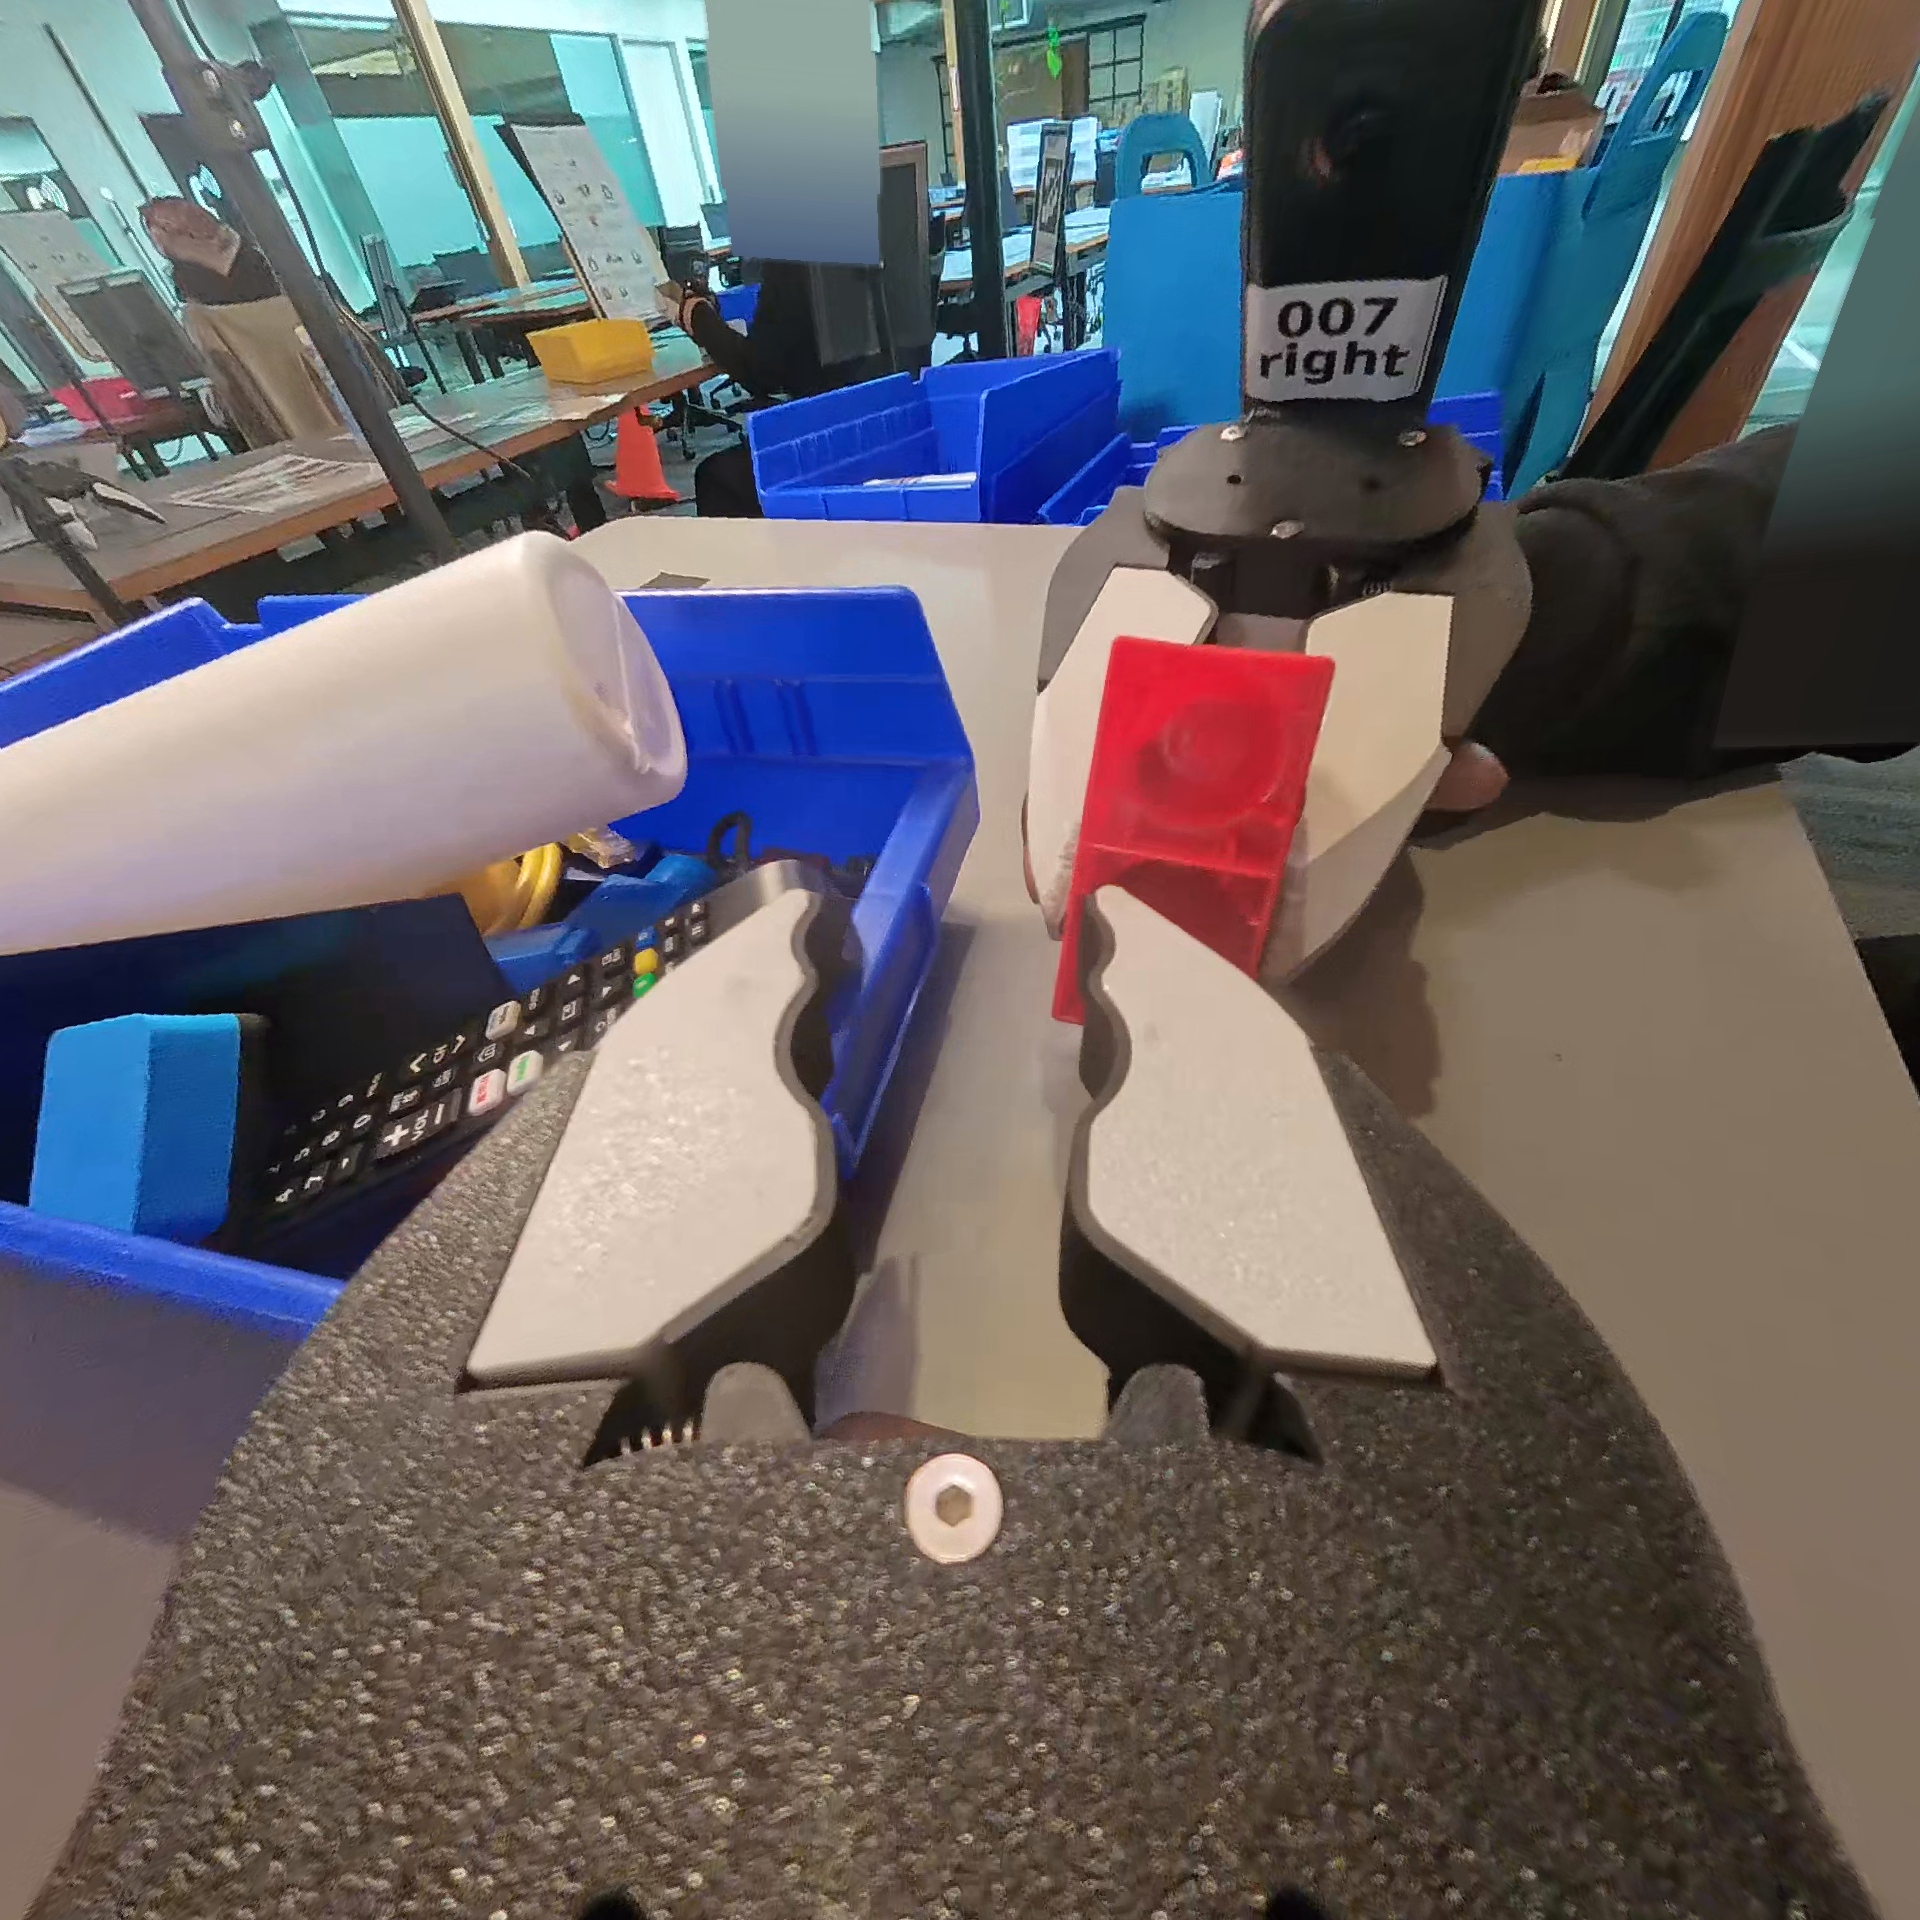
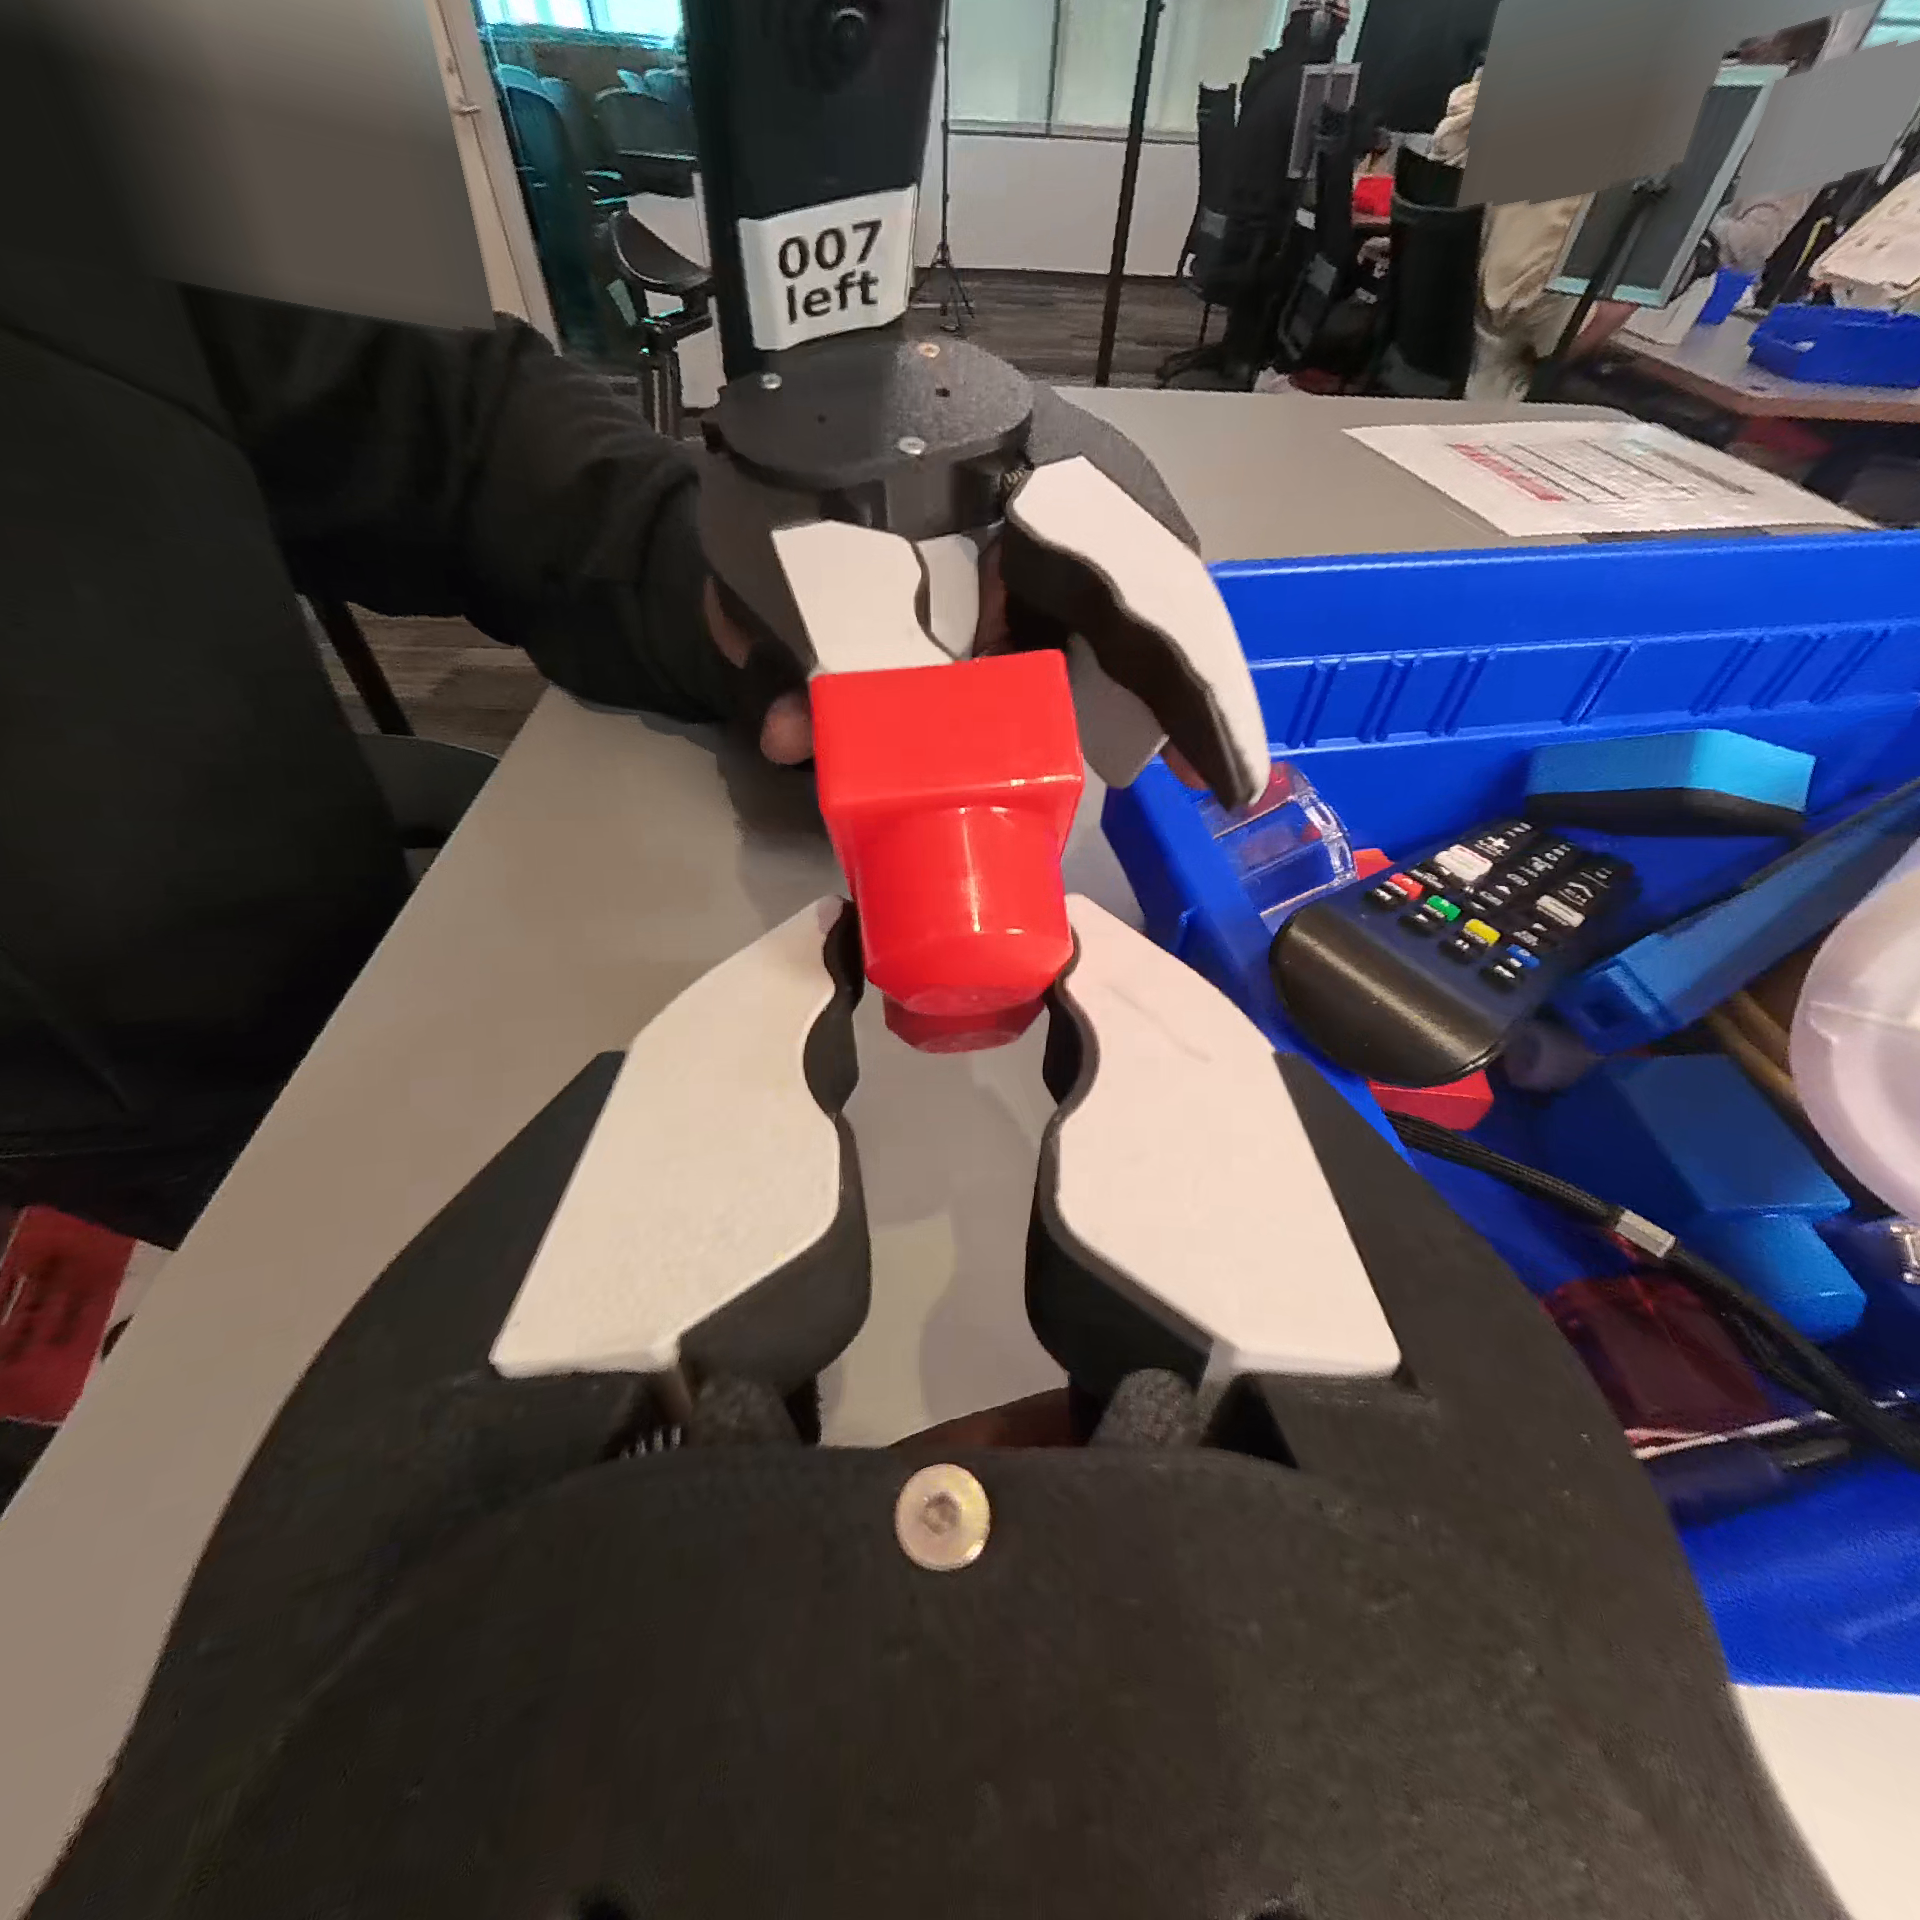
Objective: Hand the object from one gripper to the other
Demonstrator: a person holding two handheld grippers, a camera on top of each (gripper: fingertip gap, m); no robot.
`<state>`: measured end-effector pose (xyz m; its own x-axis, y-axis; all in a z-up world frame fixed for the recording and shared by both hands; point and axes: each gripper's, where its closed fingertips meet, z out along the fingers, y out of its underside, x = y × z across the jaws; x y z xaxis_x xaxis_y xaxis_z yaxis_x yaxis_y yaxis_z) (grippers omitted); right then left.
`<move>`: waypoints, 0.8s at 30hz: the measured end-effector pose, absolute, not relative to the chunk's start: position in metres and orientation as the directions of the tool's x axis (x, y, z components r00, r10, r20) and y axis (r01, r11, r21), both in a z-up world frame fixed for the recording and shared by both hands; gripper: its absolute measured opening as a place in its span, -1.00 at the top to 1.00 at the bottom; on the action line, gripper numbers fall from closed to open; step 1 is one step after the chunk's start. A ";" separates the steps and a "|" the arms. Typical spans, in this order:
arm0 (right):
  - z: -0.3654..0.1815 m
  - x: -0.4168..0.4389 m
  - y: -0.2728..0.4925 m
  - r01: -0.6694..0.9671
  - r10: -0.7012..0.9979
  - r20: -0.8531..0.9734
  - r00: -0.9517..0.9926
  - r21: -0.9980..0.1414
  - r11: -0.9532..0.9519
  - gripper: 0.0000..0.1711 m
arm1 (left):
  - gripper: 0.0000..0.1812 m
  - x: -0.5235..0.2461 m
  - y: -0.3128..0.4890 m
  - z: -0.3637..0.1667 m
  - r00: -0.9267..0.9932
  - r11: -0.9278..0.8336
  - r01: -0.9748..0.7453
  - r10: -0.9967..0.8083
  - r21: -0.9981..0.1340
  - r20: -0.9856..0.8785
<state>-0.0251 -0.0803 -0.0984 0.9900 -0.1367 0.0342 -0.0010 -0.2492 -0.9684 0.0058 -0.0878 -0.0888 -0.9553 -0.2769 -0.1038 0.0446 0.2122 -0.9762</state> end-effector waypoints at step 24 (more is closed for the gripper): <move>-0.139 -0.025 -0.075 0.070 -0.164 0.182 0.970 -0.849 -0.523 0.62 | 0.60 -0.033 -0.096 -0.107 -0.979 0.307 0.161 -0.071 -0.938 -0.192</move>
<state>-0.0248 -0.0749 -0.1390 0.9695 -0.1644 0.1815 0.0703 -0.5233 -0.8493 -0.0331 -0.0960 -0.1068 -0.9789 -0.0709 -0.1916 0.1614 0.3072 -0.9379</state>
